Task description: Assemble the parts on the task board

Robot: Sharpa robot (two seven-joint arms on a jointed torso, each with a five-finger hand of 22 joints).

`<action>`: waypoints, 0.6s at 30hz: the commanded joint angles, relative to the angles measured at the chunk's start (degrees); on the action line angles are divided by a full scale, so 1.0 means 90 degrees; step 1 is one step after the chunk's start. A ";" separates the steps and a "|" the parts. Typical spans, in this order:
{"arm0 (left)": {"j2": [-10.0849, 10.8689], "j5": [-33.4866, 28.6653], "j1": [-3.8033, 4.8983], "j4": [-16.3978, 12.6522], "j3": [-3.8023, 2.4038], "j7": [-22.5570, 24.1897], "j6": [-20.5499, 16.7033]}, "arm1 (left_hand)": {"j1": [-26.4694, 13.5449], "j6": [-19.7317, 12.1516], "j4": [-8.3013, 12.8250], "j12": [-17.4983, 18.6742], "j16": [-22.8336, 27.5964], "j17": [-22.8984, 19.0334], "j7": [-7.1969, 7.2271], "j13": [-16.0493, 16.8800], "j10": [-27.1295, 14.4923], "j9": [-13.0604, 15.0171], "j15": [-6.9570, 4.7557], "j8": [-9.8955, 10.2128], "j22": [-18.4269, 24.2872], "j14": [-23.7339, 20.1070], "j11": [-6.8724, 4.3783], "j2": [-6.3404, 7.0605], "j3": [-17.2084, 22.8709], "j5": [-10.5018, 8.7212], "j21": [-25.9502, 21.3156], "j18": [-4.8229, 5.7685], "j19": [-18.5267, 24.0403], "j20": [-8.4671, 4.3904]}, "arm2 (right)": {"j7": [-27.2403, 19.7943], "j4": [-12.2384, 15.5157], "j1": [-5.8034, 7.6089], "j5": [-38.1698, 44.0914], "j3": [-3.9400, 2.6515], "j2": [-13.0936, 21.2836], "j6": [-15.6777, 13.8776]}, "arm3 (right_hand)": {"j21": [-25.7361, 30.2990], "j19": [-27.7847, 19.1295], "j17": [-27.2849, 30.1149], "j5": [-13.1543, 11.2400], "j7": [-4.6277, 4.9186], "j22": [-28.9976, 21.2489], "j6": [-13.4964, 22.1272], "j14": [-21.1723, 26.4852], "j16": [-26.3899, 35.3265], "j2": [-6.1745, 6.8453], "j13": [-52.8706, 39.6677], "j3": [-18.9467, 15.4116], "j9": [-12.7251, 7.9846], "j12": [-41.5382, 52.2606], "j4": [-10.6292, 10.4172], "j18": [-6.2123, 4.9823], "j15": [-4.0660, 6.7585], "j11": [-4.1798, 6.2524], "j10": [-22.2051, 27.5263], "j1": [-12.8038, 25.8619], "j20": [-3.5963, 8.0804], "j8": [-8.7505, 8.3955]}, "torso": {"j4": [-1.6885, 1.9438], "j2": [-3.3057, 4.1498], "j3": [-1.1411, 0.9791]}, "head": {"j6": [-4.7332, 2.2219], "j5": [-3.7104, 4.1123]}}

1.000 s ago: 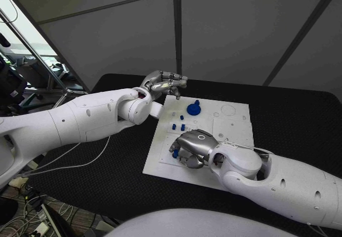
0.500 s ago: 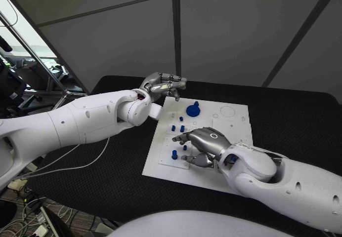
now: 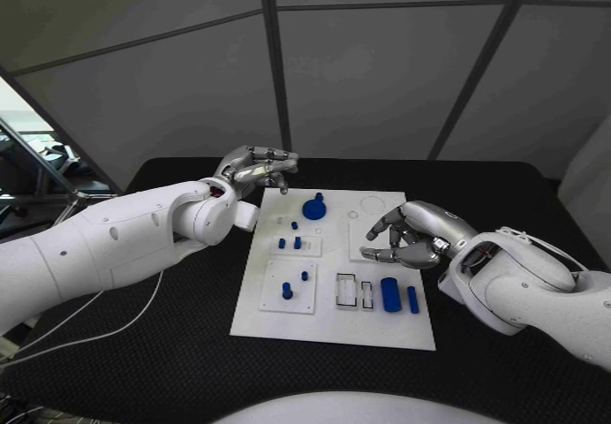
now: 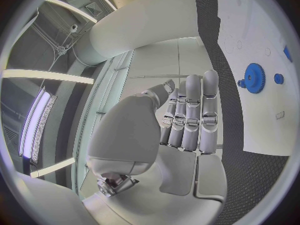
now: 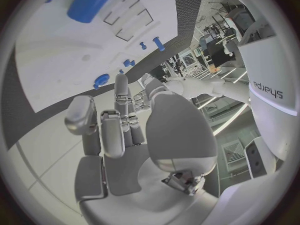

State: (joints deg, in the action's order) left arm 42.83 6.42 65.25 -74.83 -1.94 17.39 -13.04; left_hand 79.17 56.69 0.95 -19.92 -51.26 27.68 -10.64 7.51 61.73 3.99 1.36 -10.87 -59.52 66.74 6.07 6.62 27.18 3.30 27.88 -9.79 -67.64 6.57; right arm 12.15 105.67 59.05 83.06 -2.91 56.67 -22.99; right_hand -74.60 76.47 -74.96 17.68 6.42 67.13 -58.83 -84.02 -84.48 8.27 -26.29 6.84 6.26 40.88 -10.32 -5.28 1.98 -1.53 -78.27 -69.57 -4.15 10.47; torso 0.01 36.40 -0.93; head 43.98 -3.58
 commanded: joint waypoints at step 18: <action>0.0172 -0.0020 0.0007 -0.0245 0.0036 0.0034 0.0049 | 0.0038 -0.0044 0.0021 -0.0043 -0.0042 -0.0012 0.0007 0.0010 -0.0047 0.0006 -0.0003 -0.0045 0.0011 -0.0060 -0.0002 -0.0007 -0.0028 0.0031 -0.0028 -0.0069 0.0037 0.0019 | 0.2450 0.0514 -0.0455 0.0227 0.0064 0.0625 0.0746 | -0.0549 0.0418 -0.1565 0.0530 -0.0106 0.0809 0.0327 -0.0644 -0.0568 -0.0285 -0.6051 -0.1692 0.0714 0.4704 -0.0726 0.0191 0.0086 0.0060 -0.0785 0.0184 0.0063 0.1151 | -0.0052 -0.0027 0.0016 | -0.0033 0.0833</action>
State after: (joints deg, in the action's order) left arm 44.28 6.42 65.23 -76.79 -1.58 17.37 -13.03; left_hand 79.17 56.70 0.95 -19.92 -51.26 27.63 -10.64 7.51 61.74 3.99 1.36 -11.19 -59.51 66.74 6.07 6.62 27.18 3.30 27.88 -9.79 -67.64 6.57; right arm 29.65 110.00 55.27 82.60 -2.34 62.66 -18.98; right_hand -79.21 79.79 -74.95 22.13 5.52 74.36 -56.22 -84.03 -89.31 5.55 -74.95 -8.12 12.60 83.02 -16.90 -4.40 2.80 -0.71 -83.74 -68.53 -3.68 20.57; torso -0.54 36.16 -0.75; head 43.75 3.79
